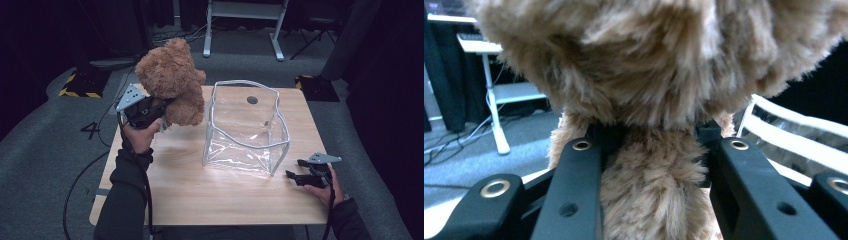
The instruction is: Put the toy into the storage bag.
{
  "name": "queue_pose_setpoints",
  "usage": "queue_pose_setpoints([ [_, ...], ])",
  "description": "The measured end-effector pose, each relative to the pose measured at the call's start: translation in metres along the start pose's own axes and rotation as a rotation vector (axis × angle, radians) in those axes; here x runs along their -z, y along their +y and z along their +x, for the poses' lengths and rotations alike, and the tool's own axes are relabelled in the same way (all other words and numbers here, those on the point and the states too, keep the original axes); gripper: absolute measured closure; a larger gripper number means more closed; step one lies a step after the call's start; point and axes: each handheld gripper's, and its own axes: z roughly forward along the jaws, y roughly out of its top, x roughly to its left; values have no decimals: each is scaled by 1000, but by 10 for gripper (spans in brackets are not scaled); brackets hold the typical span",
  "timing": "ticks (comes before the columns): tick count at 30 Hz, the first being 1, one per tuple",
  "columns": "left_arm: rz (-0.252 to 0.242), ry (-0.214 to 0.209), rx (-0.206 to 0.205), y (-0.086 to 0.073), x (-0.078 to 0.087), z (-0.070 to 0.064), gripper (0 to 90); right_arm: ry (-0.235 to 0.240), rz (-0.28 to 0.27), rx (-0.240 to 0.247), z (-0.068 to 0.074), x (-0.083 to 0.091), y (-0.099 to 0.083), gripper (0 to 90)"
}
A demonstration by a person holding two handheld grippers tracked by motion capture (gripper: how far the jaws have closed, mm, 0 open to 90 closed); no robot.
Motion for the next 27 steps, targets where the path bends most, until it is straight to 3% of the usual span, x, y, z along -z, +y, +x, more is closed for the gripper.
queue_pose_setpoints([
  [6,-25,-11,-25,28,-1,-10,676,1,1,-1,0,0,0,255],
  [27,-62,-56,-90,85,-14,-41,674,0,-1,-7,-1,1,0,260],
])
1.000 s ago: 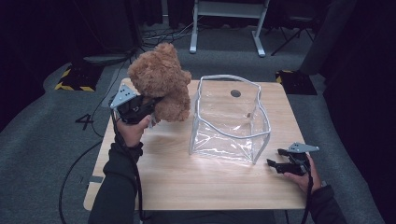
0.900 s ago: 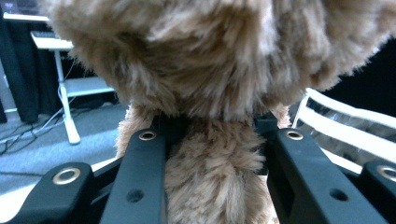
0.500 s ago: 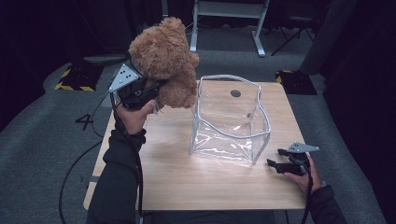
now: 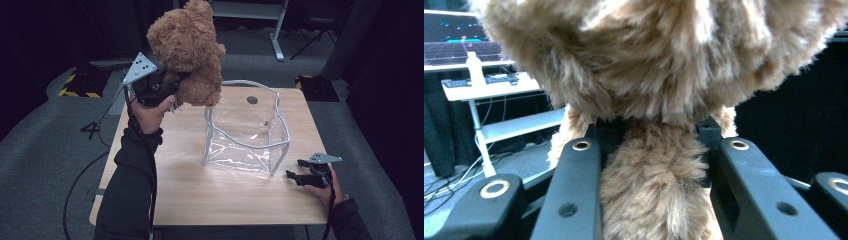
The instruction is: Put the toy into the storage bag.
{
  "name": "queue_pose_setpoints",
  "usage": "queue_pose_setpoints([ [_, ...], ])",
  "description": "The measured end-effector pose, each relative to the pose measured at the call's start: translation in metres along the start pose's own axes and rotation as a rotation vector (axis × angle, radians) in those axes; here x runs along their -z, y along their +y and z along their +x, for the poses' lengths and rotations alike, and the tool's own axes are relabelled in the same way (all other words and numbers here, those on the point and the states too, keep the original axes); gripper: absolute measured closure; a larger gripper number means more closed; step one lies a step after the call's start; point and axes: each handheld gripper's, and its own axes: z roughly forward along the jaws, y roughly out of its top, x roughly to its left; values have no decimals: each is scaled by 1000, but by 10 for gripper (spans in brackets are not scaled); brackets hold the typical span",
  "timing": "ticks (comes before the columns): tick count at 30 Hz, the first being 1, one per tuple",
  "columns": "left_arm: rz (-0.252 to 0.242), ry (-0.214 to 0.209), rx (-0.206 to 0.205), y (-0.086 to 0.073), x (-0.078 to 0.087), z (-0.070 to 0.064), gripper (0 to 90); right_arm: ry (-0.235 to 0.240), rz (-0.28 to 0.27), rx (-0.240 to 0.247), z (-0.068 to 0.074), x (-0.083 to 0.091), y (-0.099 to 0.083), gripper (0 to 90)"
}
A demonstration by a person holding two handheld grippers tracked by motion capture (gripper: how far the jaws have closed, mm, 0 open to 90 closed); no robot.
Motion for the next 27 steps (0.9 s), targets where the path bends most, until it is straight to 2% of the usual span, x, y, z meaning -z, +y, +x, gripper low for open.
queue_pose_setpoints([
  [11,7,-39,-36,20,-11,-17,674,-1,0,-1,0,0,0,262],
  [12,8,-44,-30,21,-13,-20,674,-1,-1,-2,0,0,0,262],
  [24,20,-111,-74,40,-39,-49,674,1,-2,-1,0,0,0,263],
  [27,31,-122,-96,43,-48,-57,674,2,-2,-3,0,0,0,263],
])
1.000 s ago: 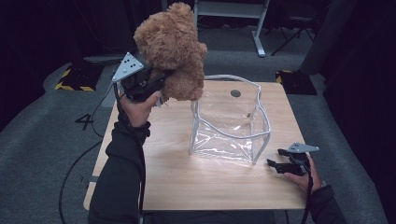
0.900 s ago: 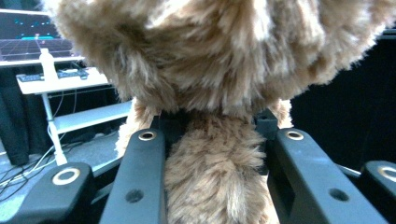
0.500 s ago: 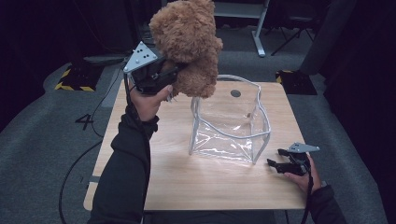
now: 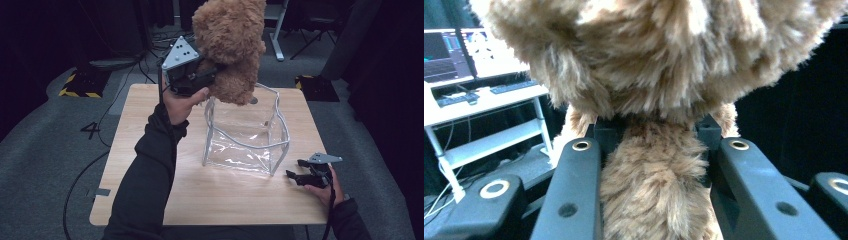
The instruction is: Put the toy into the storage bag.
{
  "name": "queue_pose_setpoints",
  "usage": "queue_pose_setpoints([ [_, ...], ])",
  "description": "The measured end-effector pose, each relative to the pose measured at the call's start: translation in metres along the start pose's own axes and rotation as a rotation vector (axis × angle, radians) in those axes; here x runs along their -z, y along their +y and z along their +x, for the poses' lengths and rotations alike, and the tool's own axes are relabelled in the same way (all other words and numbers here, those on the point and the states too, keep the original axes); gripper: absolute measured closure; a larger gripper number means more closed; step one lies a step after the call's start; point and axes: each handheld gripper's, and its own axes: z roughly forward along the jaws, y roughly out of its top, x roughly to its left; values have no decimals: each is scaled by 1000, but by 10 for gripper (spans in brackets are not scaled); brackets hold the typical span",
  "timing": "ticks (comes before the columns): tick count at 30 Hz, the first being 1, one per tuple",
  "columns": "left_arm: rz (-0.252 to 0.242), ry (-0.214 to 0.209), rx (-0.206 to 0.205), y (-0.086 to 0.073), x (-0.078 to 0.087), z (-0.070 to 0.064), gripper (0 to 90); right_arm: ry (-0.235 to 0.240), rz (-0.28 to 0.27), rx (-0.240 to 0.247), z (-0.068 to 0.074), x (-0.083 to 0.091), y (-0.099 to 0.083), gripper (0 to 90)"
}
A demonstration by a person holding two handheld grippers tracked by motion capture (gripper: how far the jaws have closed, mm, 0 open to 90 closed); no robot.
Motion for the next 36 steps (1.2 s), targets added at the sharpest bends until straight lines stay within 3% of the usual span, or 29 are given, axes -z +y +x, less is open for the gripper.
queue_pose_setpoints([
  [4,-5,-25,14,1,-10,-7,674,-3,2,3,1,0,0,263],
  [17,-1,-103,-2,7,-36,-31,673,-4,3,2,1,0,0,265],
  [29,-2,-157,34,-3,-57,-43,672,-2,2,0,0,0,0,265],
  [36,27,-155,61,-22,-65,-37,669,-4,3,7,1,0,0,264],
])
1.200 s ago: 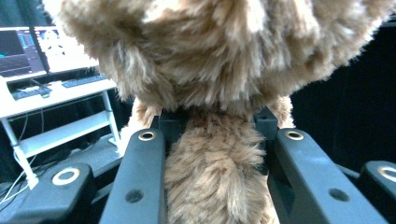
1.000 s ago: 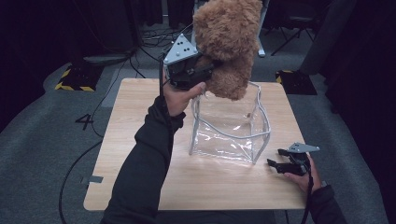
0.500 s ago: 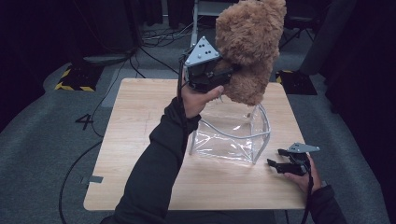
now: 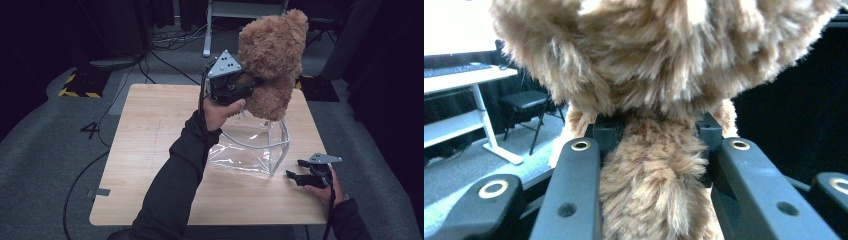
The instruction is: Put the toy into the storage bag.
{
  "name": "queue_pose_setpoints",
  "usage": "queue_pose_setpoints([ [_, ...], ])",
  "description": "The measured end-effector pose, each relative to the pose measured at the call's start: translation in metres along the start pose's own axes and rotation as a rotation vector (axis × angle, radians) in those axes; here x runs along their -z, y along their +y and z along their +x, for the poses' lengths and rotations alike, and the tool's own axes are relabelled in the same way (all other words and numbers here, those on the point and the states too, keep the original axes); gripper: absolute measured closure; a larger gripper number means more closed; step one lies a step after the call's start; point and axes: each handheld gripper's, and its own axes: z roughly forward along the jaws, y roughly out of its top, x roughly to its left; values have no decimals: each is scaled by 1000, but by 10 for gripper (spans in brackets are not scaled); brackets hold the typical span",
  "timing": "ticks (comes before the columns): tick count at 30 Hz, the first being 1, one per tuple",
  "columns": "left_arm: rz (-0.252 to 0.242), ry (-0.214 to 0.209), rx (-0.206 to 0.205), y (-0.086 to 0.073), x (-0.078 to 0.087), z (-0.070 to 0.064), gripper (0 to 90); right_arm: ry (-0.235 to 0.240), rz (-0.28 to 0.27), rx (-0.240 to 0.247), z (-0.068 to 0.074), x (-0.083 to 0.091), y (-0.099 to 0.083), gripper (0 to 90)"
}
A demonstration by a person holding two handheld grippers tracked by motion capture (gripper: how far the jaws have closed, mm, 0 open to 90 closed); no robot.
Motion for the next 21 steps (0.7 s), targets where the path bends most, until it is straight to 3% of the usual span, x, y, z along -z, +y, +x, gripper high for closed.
queue_pose_setpoints([
  [10,19,-8,18,-16,-7,5,664,1,-1,-3,0,0,0,264],
  [21,62,11,36,-33,-7,12,659,1,-2,-2,0,0,0,264],
])
